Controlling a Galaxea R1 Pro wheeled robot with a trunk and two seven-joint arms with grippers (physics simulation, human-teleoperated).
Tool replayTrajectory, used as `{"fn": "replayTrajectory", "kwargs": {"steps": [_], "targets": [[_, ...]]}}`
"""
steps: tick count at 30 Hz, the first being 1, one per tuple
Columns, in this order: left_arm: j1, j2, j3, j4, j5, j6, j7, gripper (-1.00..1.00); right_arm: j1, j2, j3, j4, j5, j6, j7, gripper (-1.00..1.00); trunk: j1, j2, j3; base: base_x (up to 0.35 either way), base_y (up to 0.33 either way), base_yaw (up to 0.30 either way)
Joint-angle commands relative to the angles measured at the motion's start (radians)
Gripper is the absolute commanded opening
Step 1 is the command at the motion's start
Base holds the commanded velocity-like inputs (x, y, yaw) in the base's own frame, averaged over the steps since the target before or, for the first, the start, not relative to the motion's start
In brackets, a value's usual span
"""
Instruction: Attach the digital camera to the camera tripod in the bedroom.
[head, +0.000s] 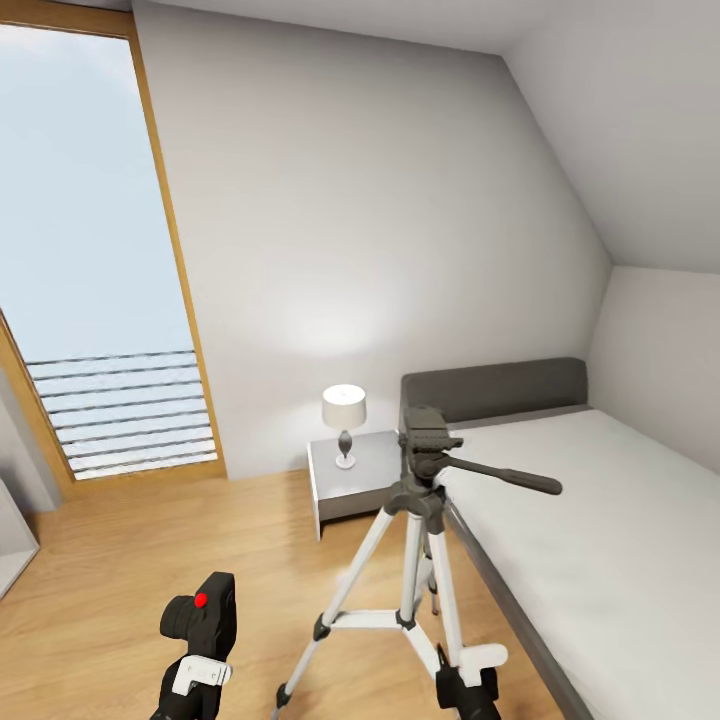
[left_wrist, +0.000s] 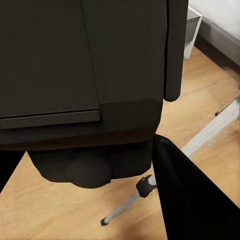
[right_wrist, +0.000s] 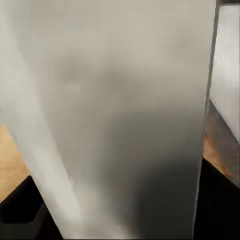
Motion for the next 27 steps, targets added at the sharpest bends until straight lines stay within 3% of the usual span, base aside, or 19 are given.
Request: {"fn": "replayTrajectory", "kwargs": {"steps": [1, 27], "targets": [[-0.001, -0.001, -0.005, 0.003, 0.009, -0.004, -0.006, -1.00, 0.000, 0.000, -0.004, 0.001, 0.007, -0.002, -0.005, -1.00, 0.000, -0.001, 0.000, 0.000, 0.000, 0.000], [-0.001, -0.001, -0.005, 0.003, 0.009, -0.004, -0.006, -1.00, 0.000, 0.000, -0.004, 0.001, 0.007, 0.000, -0.006, -1.00, 0.000, -0.001, 0.000, 0.000, 0.000, 0.000]]}}
